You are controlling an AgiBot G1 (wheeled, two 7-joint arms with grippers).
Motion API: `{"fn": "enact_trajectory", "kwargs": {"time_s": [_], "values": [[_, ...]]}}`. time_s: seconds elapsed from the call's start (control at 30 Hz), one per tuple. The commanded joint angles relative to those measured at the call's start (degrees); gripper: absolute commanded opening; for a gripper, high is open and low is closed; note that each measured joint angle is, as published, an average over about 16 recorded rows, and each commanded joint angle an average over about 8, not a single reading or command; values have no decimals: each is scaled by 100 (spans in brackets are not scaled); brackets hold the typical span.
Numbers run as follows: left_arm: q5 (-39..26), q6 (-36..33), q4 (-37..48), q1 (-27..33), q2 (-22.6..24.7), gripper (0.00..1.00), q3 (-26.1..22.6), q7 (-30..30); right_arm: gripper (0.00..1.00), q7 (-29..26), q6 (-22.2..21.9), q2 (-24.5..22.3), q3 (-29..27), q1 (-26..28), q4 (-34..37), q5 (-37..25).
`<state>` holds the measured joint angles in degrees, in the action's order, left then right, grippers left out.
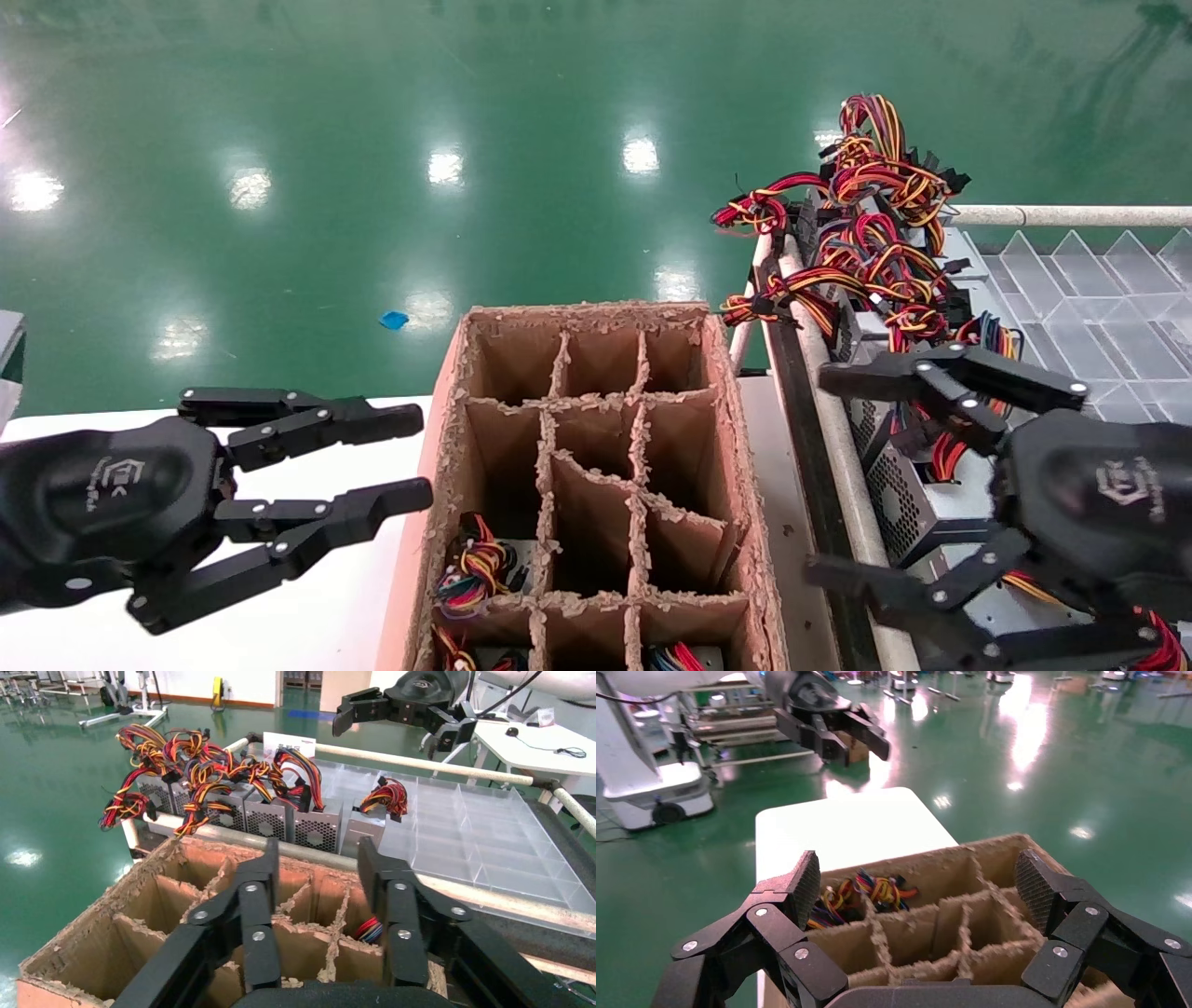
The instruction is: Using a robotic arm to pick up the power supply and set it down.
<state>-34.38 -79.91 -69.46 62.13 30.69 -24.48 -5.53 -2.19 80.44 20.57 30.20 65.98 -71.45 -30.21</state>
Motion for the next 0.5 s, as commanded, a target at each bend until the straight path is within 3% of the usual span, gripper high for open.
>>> {"fn": "enact_trajectory", "kwargs": {"time_s": [0.03, 0.5], "values": [[0, 0, 0, 0, 0, 100, 0, 0, 100, -82, 50, 138, -135, -42, -20, -111], [0, 0, 0, 0, 0, 100, 0, 0, 100, -647, 397, 1092, -1072, -334, -161, -880]]}}
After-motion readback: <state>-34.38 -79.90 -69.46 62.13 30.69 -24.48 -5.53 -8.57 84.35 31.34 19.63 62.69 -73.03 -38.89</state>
